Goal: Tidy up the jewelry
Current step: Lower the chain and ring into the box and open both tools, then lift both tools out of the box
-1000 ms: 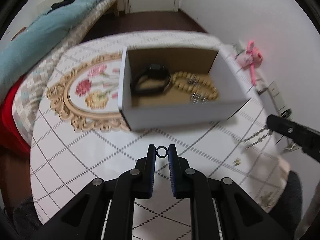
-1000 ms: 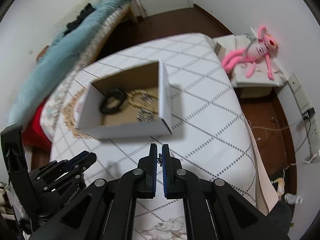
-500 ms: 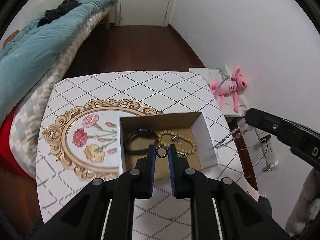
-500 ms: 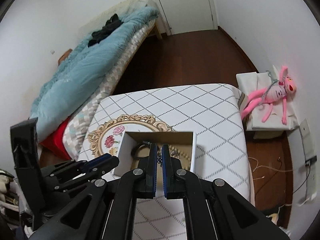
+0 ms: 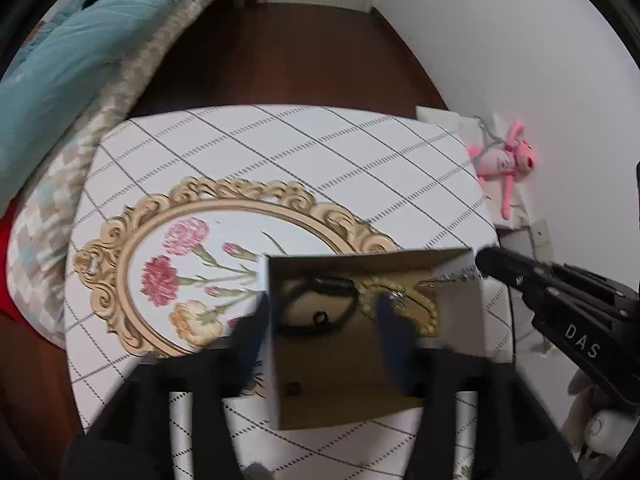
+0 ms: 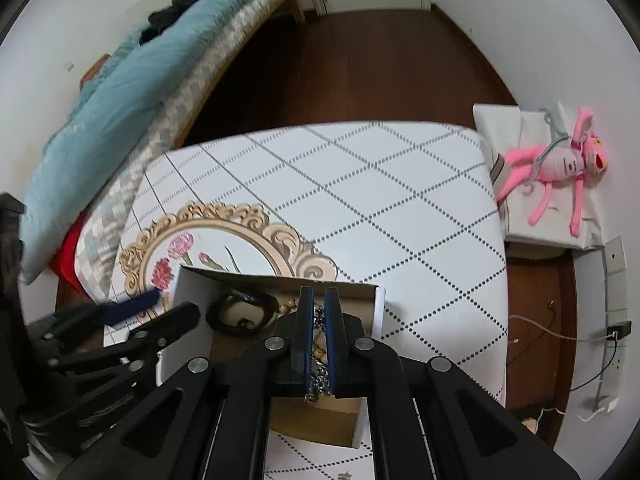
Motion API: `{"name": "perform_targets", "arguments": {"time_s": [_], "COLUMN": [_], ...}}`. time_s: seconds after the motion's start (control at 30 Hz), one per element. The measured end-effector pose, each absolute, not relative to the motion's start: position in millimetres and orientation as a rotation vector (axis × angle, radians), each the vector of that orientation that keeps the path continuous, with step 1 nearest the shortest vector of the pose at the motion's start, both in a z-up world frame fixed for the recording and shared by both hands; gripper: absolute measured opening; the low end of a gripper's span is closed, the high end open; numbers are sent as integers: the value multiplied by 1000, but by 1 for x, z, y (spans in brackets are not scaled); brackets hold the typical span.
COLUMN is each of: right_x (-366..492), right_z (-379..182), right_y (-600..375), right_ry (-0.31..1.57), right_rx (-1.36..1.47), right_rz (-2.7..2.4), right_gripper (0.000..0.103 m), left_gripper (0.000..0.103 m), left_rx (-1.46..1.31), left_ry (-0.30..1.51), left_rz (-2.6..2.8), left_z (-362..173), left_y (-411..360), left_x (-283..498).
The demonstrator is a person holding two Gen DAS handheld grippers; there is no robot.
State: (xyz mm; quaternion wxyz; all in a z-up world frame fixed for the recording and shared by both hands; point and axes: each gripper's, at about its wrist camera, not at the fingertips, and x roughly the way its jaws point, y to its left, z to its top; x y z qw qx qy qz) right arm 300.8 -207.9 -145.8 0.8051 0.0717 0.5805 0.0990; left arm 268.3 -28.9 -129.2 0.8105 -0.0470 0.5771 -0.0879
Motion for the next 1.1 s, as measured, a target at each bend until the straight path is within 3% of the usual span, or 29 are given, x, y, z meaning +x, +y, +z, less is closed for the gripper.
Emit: {"name": "perform_targets", "arguments": {"time_s": [0.03, 0.1, 0.17, 0.23, 0.4, 0.47, 0.53, 0.83, 1.1], "right_x": [302, 301, 298, 293, 271, 262, 252, 217, 187], "right_z": [-149, -150, -150, -148, -154, -158, -162, -166, -128], "right_y": [-208, -210, -210, -211, -211, -212, -213, -217, -220], "right_ry": [1260, 1266, 1264, 1255, 1247, 1241, 1237, 1201, 1100], "right_rx": [150, 132, 114, 93, 4, -21, -40, -59, -47], "right_rz": [208, 195, 180, 161, 76, 35, 2, -66, -91], "right_gripper": [7, 11, 26, 51, 79, 90, 97, 103, 103], "left_gripper": [69, 70, 72, 74, 76, 91, 100, 102, 102], "left_rx": [-100, -88, -68, -39, 27, 34, 46, 52, 20], "left_ry": [1225, 1216, 1206, 1185, 1126, 1118, 1107, 1087, 1005], "left_rz": [-170, -144, -113, -78, -12, 1, 15, 34, 30], "left_z": [-128, -126, -126, -125, -125, -128, -131, -132, -98], "left_y": [-26, -22, -20, -17, -15, -14, -13, -14, -15], "left_x": [268, 268, 268, 264, 247, 242, 234, 205, 174]}}
